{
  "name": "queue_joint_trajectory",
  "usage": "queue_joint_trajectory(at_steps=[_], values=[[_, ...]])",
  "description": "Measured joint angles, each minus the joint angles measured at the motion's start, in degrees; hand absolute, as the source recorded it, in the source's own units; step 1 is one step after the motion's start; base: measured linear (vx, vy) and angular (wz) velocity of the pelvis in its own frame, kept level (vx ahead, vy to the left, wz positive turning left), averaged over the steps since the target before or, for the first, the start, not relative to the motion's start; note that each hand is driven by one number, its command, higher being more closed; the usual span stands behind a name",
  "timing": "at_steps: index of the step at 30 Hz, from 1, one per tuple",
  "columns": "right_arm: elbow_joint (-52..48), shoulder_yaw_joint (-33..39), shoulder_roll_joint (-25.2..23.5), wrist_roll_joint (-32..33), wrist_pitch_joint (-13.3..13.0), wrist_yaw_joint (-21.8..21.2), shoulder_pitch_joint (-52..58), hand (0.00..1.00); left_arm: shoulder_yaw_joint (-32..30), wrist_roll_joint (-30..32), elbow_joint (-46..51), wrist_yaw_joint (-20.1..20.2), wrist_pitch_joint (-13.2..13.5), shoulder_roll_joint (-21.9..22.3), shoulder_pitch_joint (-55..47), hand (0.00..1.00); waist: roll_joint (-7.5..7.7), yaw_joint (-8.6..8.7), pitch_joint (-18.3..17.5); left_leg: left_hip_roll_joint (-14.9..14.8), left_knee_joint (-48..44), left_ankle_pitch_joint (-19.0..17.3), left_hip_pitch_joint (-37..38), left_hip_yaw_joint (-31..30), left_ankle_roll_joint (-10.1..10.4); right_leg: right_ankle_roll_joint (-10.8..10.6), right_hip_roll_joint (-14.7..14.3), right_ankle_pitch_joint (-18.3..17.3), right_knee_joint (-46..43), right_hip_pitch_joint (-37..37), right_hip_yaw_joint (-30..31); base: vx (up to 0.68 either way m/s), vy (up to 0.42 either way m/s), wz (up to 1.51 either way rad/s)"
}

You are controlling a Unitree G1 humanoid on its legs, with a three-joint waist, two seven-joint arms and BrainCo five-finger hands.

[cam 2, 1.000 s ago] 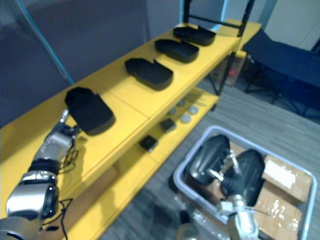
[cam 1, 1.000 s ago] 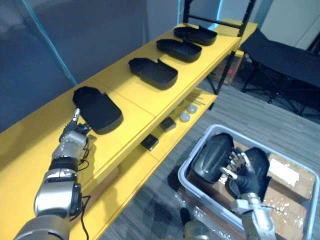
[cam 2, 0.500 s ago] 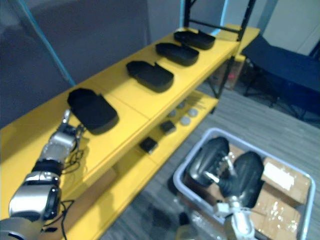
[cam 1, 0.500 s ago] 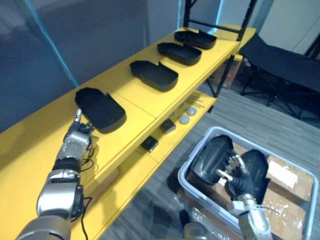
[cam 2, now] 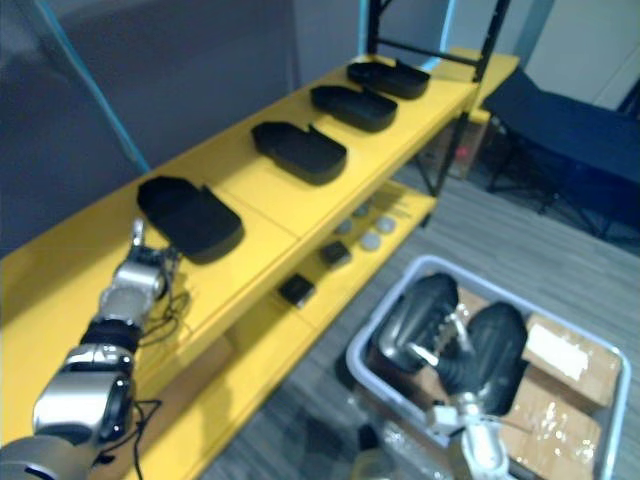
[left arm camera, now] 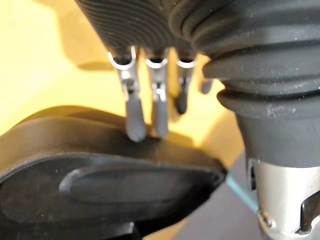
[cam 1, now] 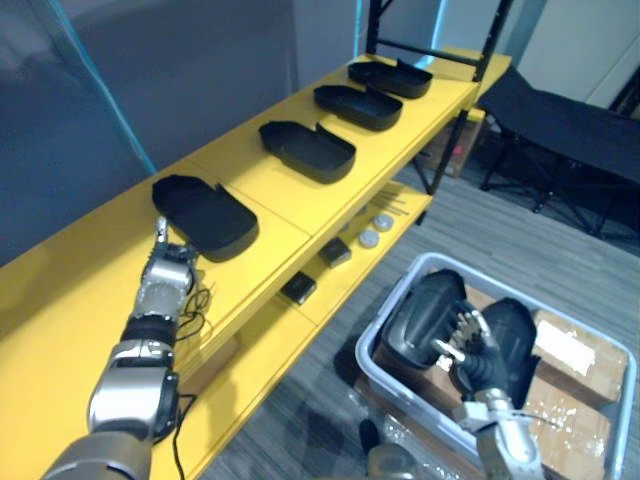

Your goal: Walk over and take plastic housings, then place them on the shelf

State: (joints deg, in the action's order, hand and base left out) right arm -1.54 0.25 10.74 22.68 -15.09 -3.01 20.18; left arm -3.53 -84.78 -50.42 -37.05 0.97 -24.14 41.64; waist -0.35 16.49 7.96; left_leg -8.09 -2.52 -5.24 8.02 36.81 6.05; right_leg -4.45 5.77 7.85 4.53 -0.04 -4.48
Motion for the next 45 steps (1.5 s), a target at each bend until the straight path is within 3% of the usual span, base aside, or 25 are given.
queue_joint_trajectory(at_steps=[4,11,16,22,25,28,30,32,33,35,36,38,40,41,43,45], values=[[0.00,-0.78,0.00,0.01,-0.22,0.61,0.28,0.00,0.20,-0.79,1.14,-3.10,3.69,1.15,0.03,0.00,0.03,0.06,0.02,0.00,0.08,0.00,0.00,0.02,0.01,0.00,-0.01,0.00,0.00,0.03,0.00,-0.01,-0.003,0.00],[0.00,-0.83,-0.02,0.00,-0.24,0.68,1.08,0.00,0.16,2.81,2.24,-6.63,5.73,2.26,0.24,0.00,0.14,0.09,0.09,0.00,0.14,0.00,0.00,0.10,0.01,0.01,-0.05,-0.01,0.00,0.09,0.05,0.00,0.000,0.00],[0.01,-1.01,-0.03,-0.59,-1.50,0.66,1.28,0.00,-0.97,16.86,1.91,-13.55,5.46,2.36,0.65,0.00,0.37,0.23,0.24,-0.01,0.14,0.03,-0.01,0.08,0.05,0.01,-0.08,-0.01,0.00,0.11,0.05,0.00,0.000,0.00],[-0.13,-2.66,0.16,-5.35,-4.80,0.49,0.97,0.00,-9.63,34.57,-0.42,-20.88,5.06,1.32,0.83,0.00,0.39,-0.46,0.28,0.01,0.28,0.11,-0.13,-0.22,0.02,0.05,-0.06,-0.04,0.00,0.11,-0.21,0.00,0.000,0.01],[-0.54,-3.21,0.88,-5.25,-7.56,0.32,-0.40,0.00,-11.52,43.56,-0.26,-21.63,5.29,-0.90,1.91,0.00,0.38,-1.65,0.30,0.19,0.36,0.34,-0.14,-0.45,-0.09,0.07,0.03,-0.05,0.00,0.09,-0.38,0.00,0.000,0.02],[-0.79,-3.21,1.96,-3.45,-9.29,0.28,-4.02,0.00,-11.71,49.51,1.54,-21.56,5.31,-2.25,2.45,0.00,0.36,-2.04,0.31,0.75,1.24,1.12,-0.51,-2.25,-0.46,0.09,0.55,-0.06,0.00,-0.20,-1.94,-0.04,0.000,0.26],[-0.79,-3.26,2.42,-1.13,-10.49,0.43,-8.15,0.00,-11.60,52.49,5.77,-21.14,6.12,-1.89,-0.02,0.00,0.31,-3.34,0.33,1.06,1.58,1.73,-1.01,-3.54,-0.83,0.08,1.01,-0.06,0.00,-0.24,-3.36,-0.07,0.003,0.35],[-0.78,-3.20,2.45,-0.84,-11.24,0.88,-11.16,0.00,-11.66,54.32,9.53,-19.90,7.76,-0.09,-5.09,0.00,0.04,-4.67,0.48,1.22,1.89,2.09,-0.88,-4.94,-0.91,0.08,1.18,-0.06,0.03,-0.86,-4.29,-0.07,0.003,0.37],[-0.59,-3.14,2.48,-1.00,-11.26,2.35,-12.62,0.00,-11.63,54.36,12.86,-18.45,10.10,2.46,-9.05,0.00,-0.10,-5.39,0.49,1.27,2.00,2.35,-0.79,-6.35,-1.04,0.10,1.27,-0.07,0.03,-1.80,-5.75,-0.06,0.005,0.52],[-0.45,-3.04,2.43,-1.17,-11.26,4.38,-14.46,0.00,-11.61,55.18,22.54,-17.03,13.20,6.90,-16.14,0.00,-0.10,-7.17,0.46,1.43,2.36,2.73,-0.65,-7.45,-1.21,0.09,1.39,-0.07,0.03,-2.54,-7.18,-0.06,0.008,0.46],[-0.35,-2.61,2.27,-2.10,-11.25,5.72,-15.47,0.00,-11.42,58.78,31.45,-15.28,14.03,9.64,-21.14,0.00,-0.14,-8.10,0.49,1.70,2.42,2.95,-0.96,-8.49,-1.44,0.06,1.70,-0.10,0.03,-2.94,-8.37,-0.04,0.015,0.42],[-0.24,-1.13,1.44,-3.31,-11.21,7.00,-16.19,0.00,-10.65,62.68,48.81,-10.64,14.48,12.86,-29.56,0.00,-0.29,-9.35,0.48,2.28,3.10,3.42,-0.88,-9.78,-1.70,-0.20,2.21,-0.30,0.02,-3.61,-9.63,-0.04,0.031,0.37],[-0.47,2.18,0.08,-3.21,-11.04,7.19,-16.20,0.00,-9.87,66.50,67.59,-0.18,15.77,13.92,-40.80,0.00,-1.20,-11.13,-0.05,2.99,4.22,3.70,-0.01,-9.94,-1.95,-0.56,2.75,-0.56,0.02,-4.39,-9.81,-0.04,0.049,0.12],[-1.17,4.14,-0.08,-3.25,-10.85,7.28,-15.79,0.00,-10.43,67.56,72.46,4.44,16.53,13.99,-45.29,0.00,-2.06,-11.43,-0.60,3.43,4.39,3.68,0.13,-10.47,-2.00,-0.92,3.17,-0.82,0.03,-4.92,-10.14,-0.03,0.044,0.17],[-2.78,6.20,-0.20,-3.28,-10.39,7.70,-14.83,0.00,-11.71,67.56,74.99,8.78,17.83,14.80,-48.74,0.00,-3.06,-11.44,-1.25,3.91,4.94,3.68,0.25,-11.32,-2.21,-1.42,3.35,-1.18,0.03,-5.51,-11.33,-0.02,0.019,0.25],[-5.75,9.13,-0.94,-3.89,-9.29,7.99,-12.46,0.00,-14.17,69.78,77.76,12.39,18.93,17.71,-55.05,0.00,-3.74,-12.75,-1.80,4.12,6.07,3.84,1.62,-11.13,-2.05,-1.53,3.35,-1.54,0.05,-6.23,-11.36,-0.02,0.009,0.04]])
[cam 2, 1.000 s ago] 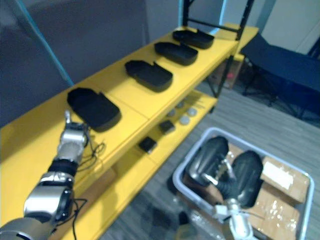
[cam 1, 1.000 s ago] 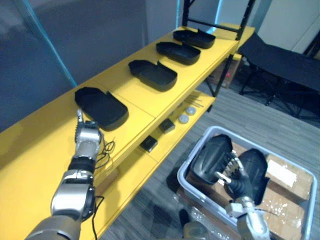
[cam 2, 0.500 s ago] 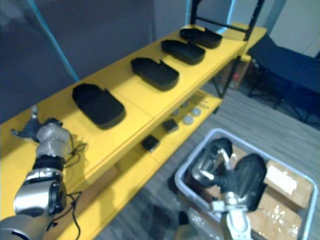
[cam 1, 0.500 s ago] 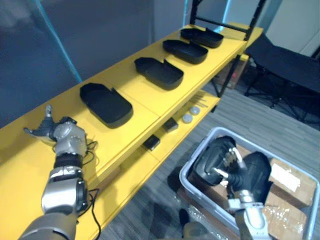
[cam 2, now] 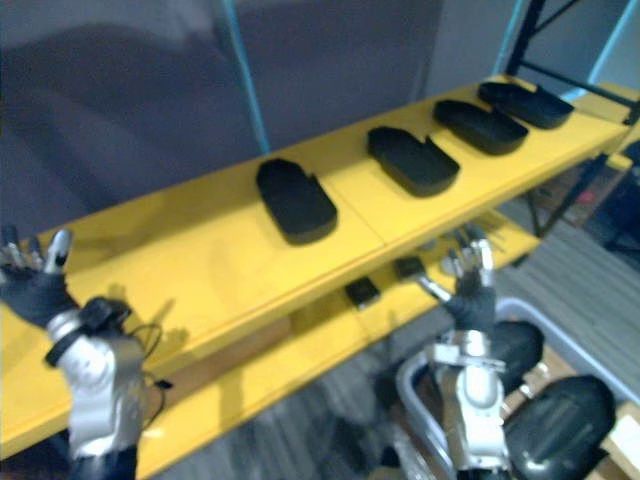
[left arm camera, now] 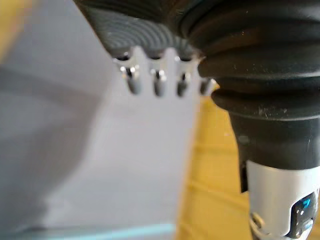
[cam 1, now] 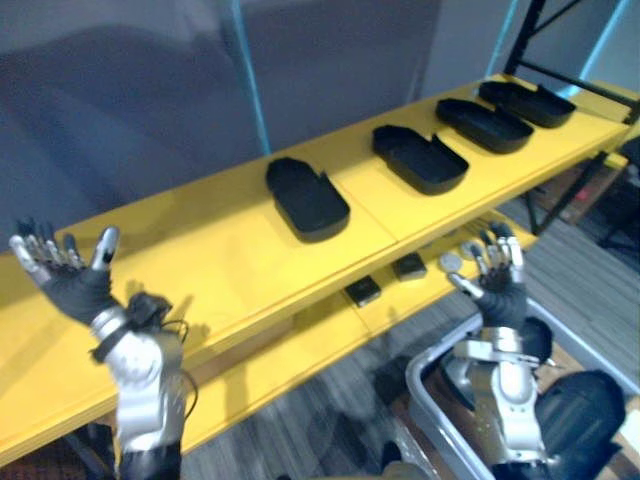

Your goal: Walk over and take plastic housings, then place them on the shelf

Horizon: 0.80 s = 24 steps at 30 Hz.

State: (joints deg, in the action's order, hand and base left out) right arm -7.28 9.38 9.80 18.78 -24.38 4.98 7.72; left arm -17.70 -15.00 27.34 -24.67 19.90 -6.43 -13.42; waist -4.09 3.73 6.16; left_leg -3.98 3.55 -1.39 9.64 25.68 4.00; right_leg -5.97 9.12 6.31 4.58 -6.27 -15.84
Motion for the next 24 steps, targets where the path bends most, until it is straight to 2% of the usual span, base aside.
queue_joint_trajectory(at_steps=[4,8,11,13,14,15,17,19,20,22,24], values=[[-2.12,1.70,-1.05,0.14,1.26,-3.68,3.01,0.00,-0.12,1.86,0.66,1.35,0.85,2.00,-5.78,0.00,0.86,-0.12,0.06,-0.48,0.76,0.42,0.18,-0.40,0.34,-0.11,-0.21,-1.14,0.03,-0.20,-0.80,-0.03,-0.018,0.06],[-2.12,1.47,-0.92,-0.95,2.26,-3.34,3.04,0.00,0.11,2.39,1.29,4.73,3.02,2.50,-5.64,0.00,2.02,-0.38,-0.48,-0.75,1.27,1.24,-1.06,-1.73,0.55,-0.07,-0.41,-1.32,0.03,0.37,-2.25,-0.01,-0.022,0.16],[-2.08,0.08,-0.69,-4.35,3.96,1.82,2.48,0.00,1.31,1.90,2.08,8.62,4.65,2.32,-4.47,0.00,3.13,-1.14,-0.93,-0.79,1.30,1.58,-1.76,-1.73,0.61,-0.17,-0.45,-1.05,0.01,1.35,-2.44,0.04,-0.001,0.02],[-2.08,-0.82,-0.75,-7.00,6.07,6.87,2.14,0.00,4.08,1.26,2.34,11.13,6.40,2.26,-3.26,0.00,3.62,-1.12,-1.02,-0.87,1.01,1.59,-1.59,-0.15,0.59,-0.13,-1.05,-0.58,-0.01,2.29,-0.56,0.08,-0.008,-0.29],[-2.08,-0.78,-0.81,-7.62,6.58,7.89,2.29,0.00,5.06,1.13,2.48,11.47,6.80,2.19,-3.07,0.00,3.71,-0.96,-1.03,-0.93,0.99,1.45,-1.43,0.55,0.74,-0.06,-1.22,-0.46,-0.02,2.65,0.40,0.07,-0.001,-0.64],[-2.10,-0.19,-0.88,-8.33,7.23,9.43,2.42,0.00,6.77,-0.07,2.51,11.53,7.88,2.14,-2.35,0.00,3.89,-0.33,-0.98,-1.11,0.97,1.10,-1.06,2.82,1.04,0.09,-1.60,-0.16,-0.03,3.51,2.43,0.08,0.006,-0.91],[-2.50,3.06,-1.48,-8.79,7.27,10.99,4.30,0.00,9.22,-0.69,2.23,11.05,8.07,1.94,-0.57,0.00,4.13,1.18,-0.79,-1.56,0.59,0.00,0.25,6.64,1.66,0.30,-2.42,0.20,-0.04,4.34,6.23,0.09,0.004,-1.06],[-3.57,11.43,-1.83,-7.40,6.62,11.41,9.78,0.00,12.53,0.35,-0.13,7.65,8.08,0.30,3.74,0.00,4.06,4.25,-0.68,-3.02,-2.72,-3.21,2.32,11.71,2.67,0.32,-3.37,0.22,-0.05,4.16,10.69,0.07,0.006,-1.13],[-3.70,13.72,-1.78,-6.91,6.14,10.97,11.12,0.00,12.81,0.33,-0.81,6.78,8.13,-0.19,5.08,0.00,3.96,5.17,-0.63,-3.38,-3.44,-3.97,2.77,13.05,2.82,0.32,-3.75,0.21,-0.05,4.14,11.96,0.05,0.011,-1.09],[-4.39,20.72,-1.69,-2.60,2.59,8.13,15.94,0.00,12.78,0.67,-3.20,2.96,7.84,-1.89,11.43,0.00,3.39,8.58,0.11,-4.02,-4.55,-5.56,4.61,16.96,3.46,0.32,-4.76,0.21,-0.06,4.07,15.63,0.00,0.003,-0.91],[-6.10,22.04,-1.73,0.69,0.04,4.79,18.52,0.00,12.49,3.25,-5.20,0.10,6.39,-2.86,15.72,0.00,3.24,10.21,0.47,-4.81,-6.61,-6.77,5.39,18.61,3.38,0.34,-5.53,0.20,-0.30,4.33,18.11,-0.03,-0.008,-0.71]])
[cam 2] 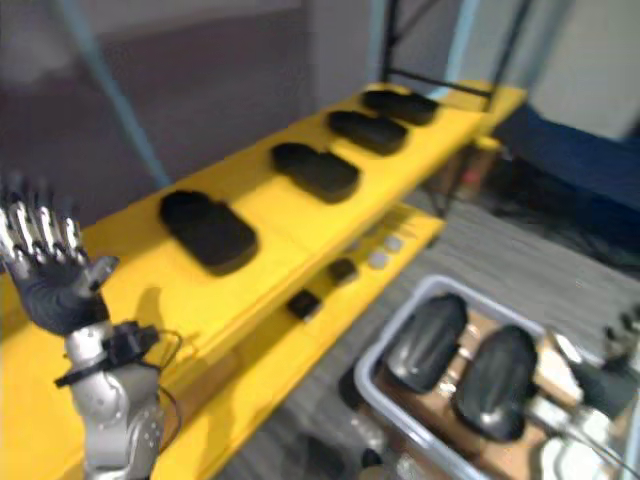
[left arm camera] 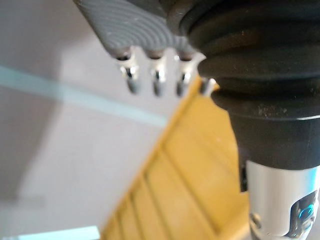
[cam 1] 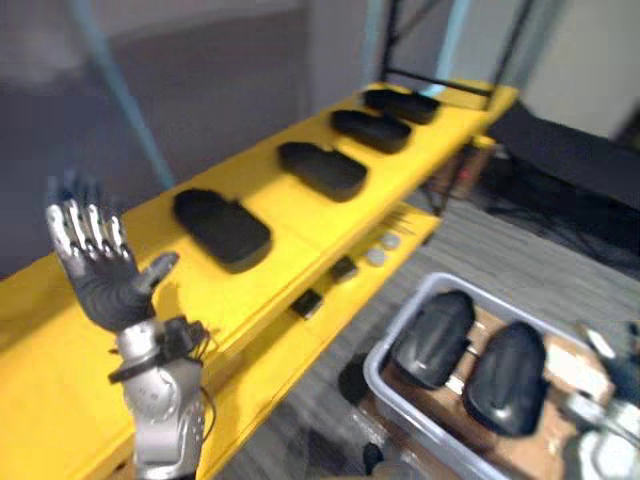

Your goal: Walk over and take plastic housings, then place them on the shelf

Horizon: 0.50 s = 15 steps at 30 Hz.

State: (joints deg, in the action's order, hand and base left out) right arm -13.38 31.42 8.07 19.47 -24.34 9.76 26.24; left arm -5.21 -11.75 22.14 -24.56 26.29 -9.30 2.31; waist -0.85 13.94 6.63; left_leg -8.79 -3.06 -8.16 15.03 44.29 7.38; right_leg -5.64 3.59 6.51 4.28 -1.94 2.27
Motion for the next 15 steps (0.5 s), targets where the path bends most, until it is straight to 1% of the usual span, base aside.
queue_joint_trajectory(at_steps=[1,2,4,5,6,7,8,10,11,12,13,14,15], values=[[-0.47,-0.24,-0.02,0.53,-0.70,-1.11,0.24,0.00,-0.09,0.88,-0.40,-0.66,-0.72,-0.02,1.14,0.00,0.00,0.11,0.00,-0.45,-1.34,-0.57,0.00,-0.24,-0.12,0.03,-0.32,-0.03,-0.19,0.19,0.93,-0.04,-0.097,-1.02],[-2.01,-2.47,0.11,1.48,-2.14,-4.62,-0.98,0.00,-0.78,1.84,-0.27,-2.62,-2.33,-0.12,2.19,0.00,0.41,-0.88,0.39,-2.04,-8.14,-2.31,-1.28,-5.15,-2.54,0.16,-0.83,-0.08,-1.13,0.81,4.01,-0.04,-0.121,-0.86],[-2.40,-4.99,0.74,1.68,-2.87,-6.69,-2.92,0.00,-1.49,2.22,0.12,-3.73,-3.38,-0.17,1.77,0.00,0.25,-1.78,1.00,-2.71,-13.99,-3.66,-3.73,-11.68,-4.71,0.41,-1.11,-0.24,-1.52,1.00,5.49,-0.05,-0.100,-0.68],[-1.96,-8.26,2.20,1.58,-2.82,-7.93,-6.76,0.00,-2.58,3.19,1.86,-4.03,-4.24,-0.17,-0.17,0.00,-0.46,-3.57,2.32,-3.19,-19.82,-4.84,-6.74,-19.03,-6.16,0.77,-1.36,-0.63,-1.52,1.56,6.43,-0.07,-0.029,-0.53],[-1.91,-9.53,2.88,1.52,-2.61,-8.18,-8.51,0.00,-3.05,3.28,2.84,-3.97,-4.44,-0.17,-1.45,0.00,-1.21,-4.36,2.59,-3.19,-21.04,-5.28,-7.68,-20.93,-6.01,0.76,-1.39,-0.48,-1.52,2.06,6.29,-0.10,0.021,-0.53],[-1.85,-11.67,3.98,1.09,-1.76,-8.44,-11.87,0.00,-3.72,3.27,4.66,-3.62,-4.67,-0.13,-3.91,0.00,-2.82,-5.63,3.03,-3.04,-21.10,-6.27,-8.62,-23.65,-4.98,0.95,-1.44,0.41,-1.28,3.07,5.67,-0.10,0.068,-0.10],[-1.28,-13.29,4.27,0.34,-0.80,-8.32,-14.59,0.00,-3.93,3.28,5.72,-2.92,-4.42,-0.09,-5.53,0.00,-3.65,-6.34,3.05,-2.66,-19.21,-6.73,-9.61,-24.84,-4.24,0.66,-1.26,1.12,-1.17,4.49,4.89,-0.10,0.087,0.14],[0.54,-15.50,4.25,-1.58,0.96,-8.01,-18.02,0.00,-5.15,3.28,6.51,-1.54,-2.89,0.56,-6.58,0.00,-3.71,-7.28,3.51,-1.24,-15.16,-6.71,-11.24,-26.37,-4.20,-0.14,-0.51,2.23,-1.13,6.87,2.32,-0.09,0.068,0.62],[1.05,-16.10,4.19,-2.39,1.58,-7.77,-19.09,0.00,-5.79,3.25,6.65,-1.19,-2.37,0.88,-6.61,0.00,-3.97,-7.53,4.20,-0.95,-13.94,-6.70,-11.36,-26.71,-4.19,-0.13,-0.32,2.67,-1.13,7.06,1.76,-0.10,0.067,0.74],[1.83,-17.28,4.04,-3.08,2.60,-7.36,-21.05,0.00,-6.85,3.17,6.65,-1.10,-1.38,1.03,-6.96,0.00,-3.19,-8.64,6.28,-0.43,-12.32,-6.70,-11.58,-27.41,-4.18,-0.23,0.18,2.88,-1.11,7.54,0.58,-0.14,0.080,0.58],[2.55,-18.13,3.77,-3.47,2.90,-7.29,-22.56,0.00,-7.77,3.18,6.66,-1.20,-0.46,1.01,-7.39,0.00,-2.44,-9.41,7.27,-0.06,-12.48,-6.88,-13.76,-28.87,-3.57,-0.44,0.76,3.30,-0.94,8.77,-0.60,-0.14,0.081,0.52],[2.76,-18.18,3.65,-3.45,2.90,-7.26,-23.27,0.00,-7.94,3.18,6.65,-1.29,-0.04,1.02,-7.28,0.00,-2.13,-9.87,8.10,0.11,-12.67,-7.06,-14.69,-29.74,-3.22,-0.56,1.01,3.47,-1.00,9.27,-0.99,-0.16,0.078,0.44],[3.20,-18.24,3.28,-3.43,2.90,-7.18,-24.93,0.00,-8.14,3.17,6.65,-1.50,1.12,1.08,-7.25,0.00,-1.39,-10.52,9.94,0.60,-13.66,-7.01,-16.70,-30.42,-2.87,-0.66,1.67,3.65,-1.76,10.65,-1.26,-0.12,0.061,0.37]])
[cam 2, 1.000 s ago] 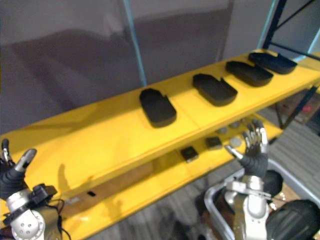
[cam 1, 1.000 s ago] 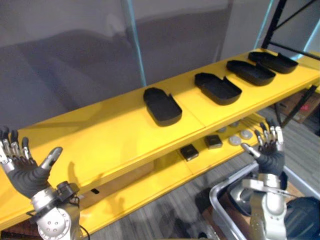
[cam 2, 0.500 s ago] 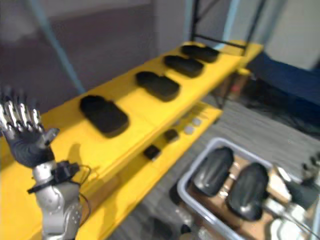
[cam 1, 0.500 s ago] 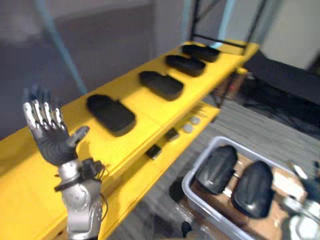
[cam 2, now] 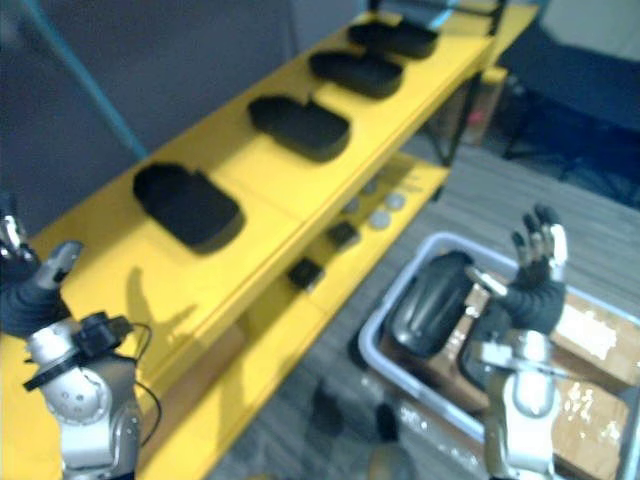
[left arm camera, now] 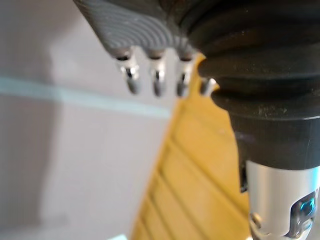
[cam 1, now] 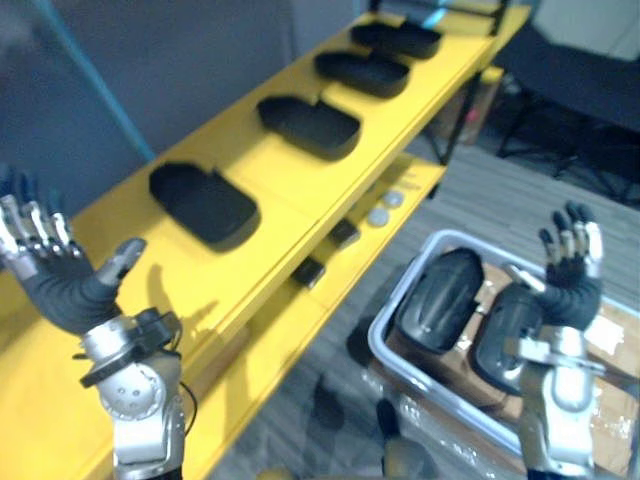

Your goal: Walk over and take plastic housings, then place them on the shelf

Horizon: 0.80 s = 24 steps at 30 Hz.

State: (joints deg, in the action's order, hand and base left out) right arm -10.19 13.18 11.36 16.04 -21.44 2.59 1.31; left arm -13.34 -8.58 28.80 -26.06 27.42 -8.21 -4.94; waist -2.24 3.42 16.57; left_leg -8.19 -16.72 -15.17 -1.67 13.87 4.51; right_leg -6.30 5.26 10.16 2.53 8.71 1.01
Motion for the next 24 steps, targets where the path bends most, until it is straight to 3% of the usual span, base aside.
queue_joint_trajectory(at_steps=[3,5,9,11,15,17,19,20,21,22,24], values=[[1.30,-0.29,-0.05,-0.20,-0.62,0.53,-4.12,0.00,-0.06,0.22,-0.01,-1.40,1.69,0.32,1.15,0.00,0.41,-0.10,4.70,0.92,-3.88,-0.28,-5.12,-2.79,-0.02,-0.21,1.81,-0.80,-4.92,4.18,-1.53,-0.17,0.101,0.43],[3.13,-1.56,-0.05,-1.31,-0.83,2.29,-7.62,0.00,-0.01,1.00,-0.19,-3.95,2.86,0.84,3.78,0.00,0.40,-0.36,8.90,1.81,-6.88,-0.62,-8.84,-5.01,-0.45,-0.31,3.19,-3.34,-10.95,8.23,-2.52,-0.15,0.066,0.42],[4.35,-4.70,-0.05,-4.49,-0.90,6.54,-10.74,0.00,3.19,3.00,-0.20,-6.14,5.45,2.78,5.37,0.00,0.59,-1.50,11.55,2.07,-12.79,-3.25,-12.53,-6.96,0.01,-0.63,4.51,-10.37,-24.75,14.74,-2.69,-0.06,0.014,0.25],[3.14,-5.27,-0.48,-4.58,-0.70,9.28,-8.69,0.00,6.31,3.01,0.24,-4.84,6.65,2.85,5.16,0.00,0.60,-1.65,11.51,1.71,-16.57,-5.27,-12.36,-7.38,0.28,-0.48,4.77,-13.25,-29.68,15.03,-2.75,0.05,0.019,0.15],[-2.84,-4.57,-4.95,-3.22,-0.62,13.48,1.15,0.00,11.84,1.68,2.60,3.24,7.10,2.52,4.84,0.00,0.71,-0.94,11.42,0.04,-19.65,-9.15,-7.67,-4.56,-0.18,-1.24,2.91,-12.11,-29.11,11.20,-0.28,0.06,0.111,-0.44],[-2.84,-4.19,-6.89,-2.11,-0.71,12.24,8.59,0.00,13.32,1.71,2.56,5.22,6.97,2.25,3.49,0.00,0.76,-0.33,11.14,-0.12,-17.58,-10.04,-1.58,1.40,-1.70,-0.79,2.84,-8.10,-25.35,7.76,0.33,-0.04,0.228,-1.17],[-2.78,-3.92,-8.27,-2.13,-0.72,10.15,13.30,0.00,13.12,1.49,2.43,5.74,6.38,2.00,3.01,0.00,0.41,0.76,10.18,0.54,-12.38,-8.52,2.84,7.05,-4.06,1.05,3.07,-0.52,-18.30,5.25,-2.75,-0.15,0.243,-1.36],[-2.75,-3.61,-9.42,-2.12,-0.76,8.81,16.70,0.00,11.41,1.45,1.95,6.44,5.26,1.79,3.09,0.00,0.34,2.35,7.14,1.31,-7.89,-6.06,4.06,10.60,-5.47,3.26,3.97,-0.83,-19.47,5.76,-7.03,-0.16,0.201,-1.08],[-2.74,-3.55,-9.59,-2.14,-0.83,8.50,17.28,0.00,10.59,1.30,1.85,6.47,4.73,1.78,3.14,0.00,0.16,3.15,6.38,1.38,-6.30,-5.27,4.91,11.54,-5.87,4.20,4.42,-2.48,-22.38,5.67,-8.72,-0.13,0.220,-1.04],[-2.73,-3.60,-9.84,-2.27,-1.34,8.09,17.80,0.00,9.14,0.23,1.65,6.57,3.84,1.73,3.15,0.00,0.08,3.54,5.04,1.71,-2.97,-3.42,6.40,13.97,-6.36,4.16,5.63,-6.99,-27.63,5.00,-11.62,-0.07,0.135,-0.75],[-2.69,-3.87,-10.06,-2.40,-2.69,7.23,17.32,0.00,6.86,-0.67,1.37,6.58,2.01,1.77,2.73,0.00,0.09,3.02,2.71,1.77,0.57,-1.49,7.52,17.86,-6.50,5.45,7.87,-12.29,-32.16,2.81,-15.55,-0.10,0.117,-1.08]])
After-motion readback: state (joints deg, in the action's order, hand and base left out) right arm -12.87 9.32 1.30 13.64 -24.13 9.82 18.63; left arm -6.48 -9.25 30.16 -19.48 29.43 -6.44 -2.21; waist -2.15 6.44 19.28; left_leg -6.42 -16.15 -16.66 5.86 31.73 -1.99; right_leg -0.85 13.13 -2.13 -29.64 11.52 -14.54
